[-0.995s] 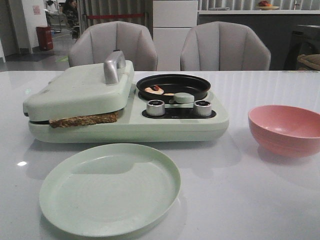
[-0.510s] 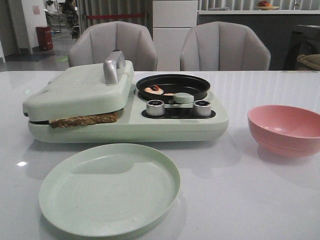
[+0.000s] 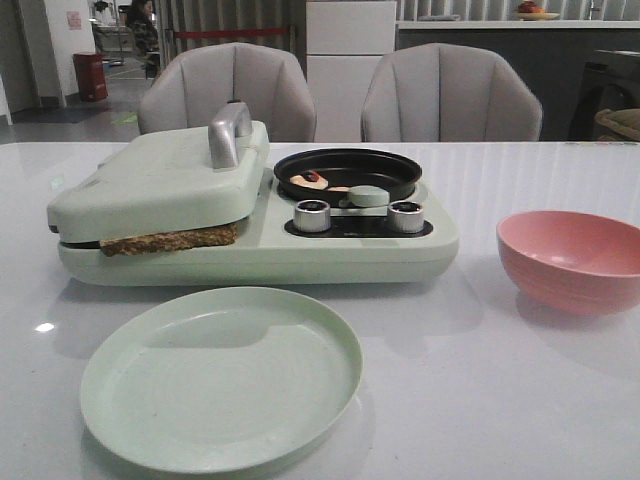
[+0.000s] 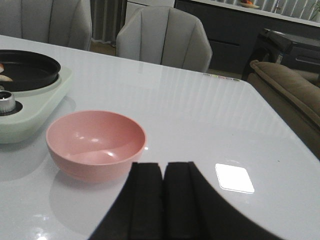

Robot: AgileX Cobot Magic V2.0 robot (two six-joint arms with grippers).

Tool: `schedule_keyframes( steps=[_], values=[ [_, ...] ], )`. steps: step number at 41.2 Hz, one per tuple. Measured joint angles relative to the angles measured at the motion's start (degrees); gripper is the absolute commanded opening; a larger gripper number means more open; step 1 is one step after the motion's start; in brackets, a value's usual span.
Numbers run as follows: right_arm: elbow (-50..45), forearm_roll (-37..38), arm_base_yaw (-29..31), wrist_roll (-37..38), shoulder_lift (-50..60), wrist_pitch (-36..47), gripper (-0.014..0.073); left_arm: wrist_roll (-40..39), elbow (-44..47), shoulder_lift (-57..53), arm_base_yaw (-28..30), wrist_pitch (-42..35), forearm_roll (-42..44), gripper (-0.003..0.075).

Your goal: Make breakfast with bread and shrimp

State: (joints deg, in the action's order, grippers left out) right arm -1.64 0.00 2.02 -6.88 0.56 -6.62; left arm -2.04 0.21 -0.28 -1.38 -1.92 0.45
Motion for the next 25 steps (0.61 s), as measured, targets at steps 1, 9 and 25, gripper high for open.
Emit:
schedule_keyframes(
  steps=[1,9,25],
  values=[
    [0.0,0.0,-0.09,0.0,0.0,0.12,-0.0032,0.0,0.0,0.0,0.0,0.0,0.0,0.0102],
    [0.0,0.0,-0.47,0.0,0.0,0.64,-0.0032,0.0,0.0,0.0,0.0,0.0,0.0,0.0102],
    [0.0,-0.97,-1.37,1.56,0.0,1.8,-0.0032,0.0,0.0,0.0,0.0,-0.12,0.0,0.0102]
  ],
)
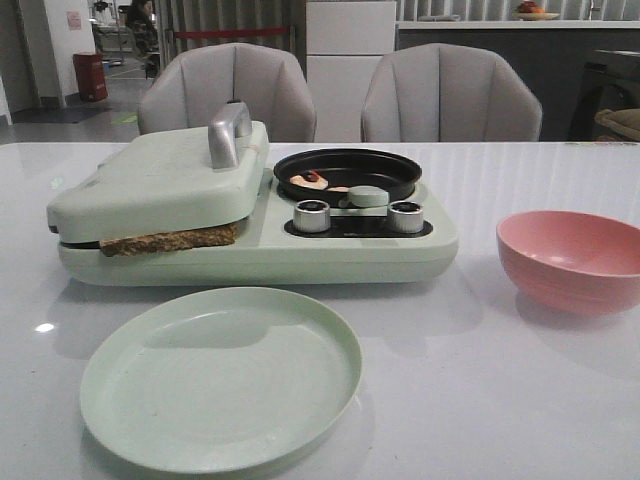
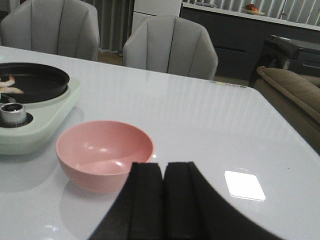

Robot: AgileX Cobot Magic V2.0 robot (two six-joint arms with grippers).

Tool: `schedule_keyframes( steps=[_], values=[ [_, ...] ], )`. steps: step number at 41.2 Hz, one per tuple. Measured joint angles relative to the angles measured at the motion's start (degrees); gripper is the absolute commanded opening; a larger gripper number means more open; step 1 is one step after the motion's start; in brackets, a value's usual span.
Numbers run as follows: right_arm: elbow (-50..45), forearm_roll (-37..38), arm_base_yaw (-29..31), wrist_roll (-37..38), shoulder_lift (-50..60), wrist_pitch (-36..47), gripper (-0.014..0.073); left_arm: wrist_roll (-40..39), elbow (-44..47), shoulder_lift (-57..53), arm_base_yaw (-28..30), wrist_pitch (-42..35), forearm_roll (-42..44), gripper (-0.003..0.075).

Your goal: Make breakfast with bread and shrimp

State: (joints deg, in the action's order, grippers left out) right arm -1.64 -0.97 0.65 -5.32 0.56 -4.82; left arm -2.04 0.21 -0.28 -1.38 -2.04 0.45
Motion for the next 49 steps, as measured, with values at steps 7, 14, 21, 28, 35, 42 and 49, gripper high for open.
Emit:
schedule_keyframes(
  steps=[7,14,21,28,35,42,49],
  values=[
    [0.0,0.0,-0.99,2.41,0.0,2.41,-0.0032,0.0,0.0,0.0,0.0,0.0,0.0,0.0102],
    [0.0,0.12,-1.02,5.32,0.0,2.6,-0.0031,0.0,0.0,0.0,0.0,0.0,0.0,0.0102],
    [0.0,2.37,-1.02,7.65,0.0,2.74,-0.0031,0.0,0.0,0.0,0.0,0.0,0.0,0.0102],
    [0.0,3.15,-1.02,8.06,0.0,2.87,-0.0031,0.0,0.0,0.0,0.0,0.0,0.0,0.0102],
    [0.0,3.99,-1.02,8.06,0.0,2.87,-0.0031,0.0,0.0,0.0,0.0,-0.1,0.0,0.0102],
    [0.0,4.57,-1.02,8.06,0.0,2.91,-0.0031,0.0,0.0,0.0,0.0,-0.1,0.0,0.0102],
    [0.0,4.57,-1.02,8.15,0.0,3.0,-0.0031,0.0,0.0,0.0,0.0,-0.1,0.0,0.0102]
  ],
)
